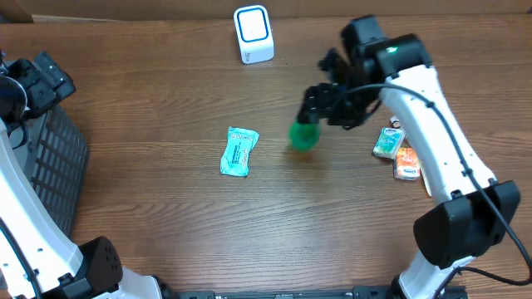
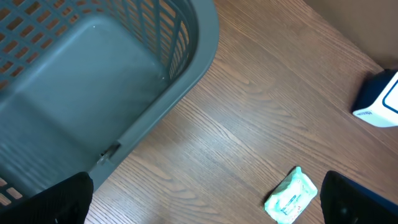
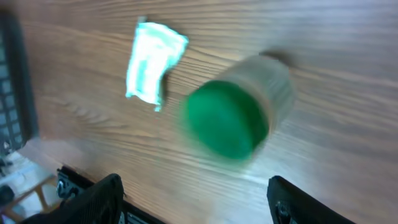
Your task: Scan the item barcode
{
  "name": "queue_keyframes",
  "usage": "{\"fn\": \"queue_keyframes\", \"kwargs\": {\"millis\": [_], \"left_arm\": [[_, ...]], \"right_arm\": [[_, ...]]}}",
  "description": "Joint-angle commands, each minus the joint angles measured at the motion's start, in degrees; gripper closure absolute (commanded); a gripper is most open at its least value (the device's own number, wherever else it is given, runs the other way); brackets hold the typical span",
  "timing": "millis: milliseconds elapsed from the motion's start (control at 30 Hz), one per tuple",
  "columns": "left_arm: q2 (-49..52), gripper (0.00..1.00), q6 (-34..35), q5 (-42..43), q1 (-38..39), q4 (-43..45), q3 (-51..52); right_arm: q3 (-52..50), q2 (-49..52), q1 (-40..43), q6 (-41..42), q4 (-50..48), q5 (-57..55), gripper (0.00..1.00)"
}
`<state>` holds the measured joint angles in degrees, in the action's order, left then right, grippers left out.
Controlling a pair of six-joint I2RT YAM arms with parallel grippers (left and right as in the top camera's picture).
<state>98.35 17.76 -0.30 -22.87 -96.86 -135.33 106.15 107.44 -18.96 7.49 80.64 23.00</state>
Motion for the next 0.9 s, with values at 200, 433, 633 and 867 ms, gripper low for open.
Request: {"fn": "queue_keyframes", "kwargs": {"millis": [200,433,633,867], "left_arm": [[-0.85,0.00,-1.03,-0.31,0.07,0.07,-0.68],[-0.85,0.00,-1.03,-0.31,0.07,0.07,-0.68],[-0.85,0.00,-1.03,-0.31,0.07,0.07,-0.68],[-0.85,0.00,-1.03,-0.31,0.07,0.07,-0.68]], "right_arm": [[-7.98,-0.87,-7.72,4.59,-9.29,0.00,0.26],[-10.25,-0.85,-8.02,4.94,-15.56,-2.38,0.27],[-15.54,0.09,-10.23,9.31,-31.28,-6.19,0.30],[-19.63,9.07,-11.30,15.32,-43.06,-7.52,0.30]]}}
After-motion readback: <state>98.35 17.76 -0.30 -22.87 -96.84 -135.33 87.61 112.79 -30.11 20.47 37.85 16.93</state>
